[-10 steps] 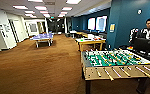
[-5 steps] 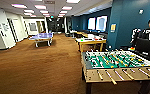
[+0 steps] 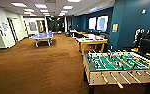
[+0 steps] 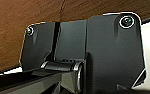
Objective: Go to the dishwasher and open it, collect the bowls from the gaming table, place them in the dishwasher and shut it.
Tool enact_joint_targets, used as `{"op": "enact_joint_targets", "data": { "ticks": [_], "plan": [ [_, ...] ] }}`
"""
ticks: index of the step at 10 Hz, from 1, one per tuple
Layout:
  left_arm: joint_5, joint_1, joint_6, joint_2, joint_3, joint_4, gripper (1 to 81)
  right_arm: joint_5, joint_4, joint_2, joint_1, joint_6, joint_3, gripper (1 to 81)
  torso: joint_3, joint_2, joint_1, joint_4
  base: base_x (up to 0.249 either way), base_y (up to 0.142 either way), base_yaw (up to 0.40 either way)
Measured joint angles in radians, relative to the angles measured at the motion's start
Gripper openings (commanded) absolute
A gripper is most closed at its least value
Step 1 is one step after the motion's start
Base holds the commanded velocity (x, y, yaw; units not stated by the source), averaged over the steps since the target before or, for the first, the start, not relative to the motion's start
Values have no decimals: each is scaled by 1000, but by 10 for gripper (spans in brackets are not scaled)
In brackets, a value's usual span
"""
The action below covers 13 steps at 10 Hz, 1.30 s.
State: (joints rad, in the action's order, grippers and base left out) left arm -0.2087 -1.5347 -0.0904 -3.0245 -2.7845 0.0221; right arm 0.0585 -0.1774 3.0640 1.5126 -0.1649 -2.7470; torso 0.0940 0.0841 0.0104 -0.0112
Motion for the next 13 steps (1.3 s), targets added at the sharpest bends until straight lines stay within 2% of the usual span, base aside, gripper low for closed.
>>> {"op": "enact_joint_targets", "data": {
  "ticks": [13],
  "plan": [
    [2,-7,0,-3,4,0,811,-4,-1,-6,8,0,-3,811,0,1,-2,0,123,83,0]
  ]
}}
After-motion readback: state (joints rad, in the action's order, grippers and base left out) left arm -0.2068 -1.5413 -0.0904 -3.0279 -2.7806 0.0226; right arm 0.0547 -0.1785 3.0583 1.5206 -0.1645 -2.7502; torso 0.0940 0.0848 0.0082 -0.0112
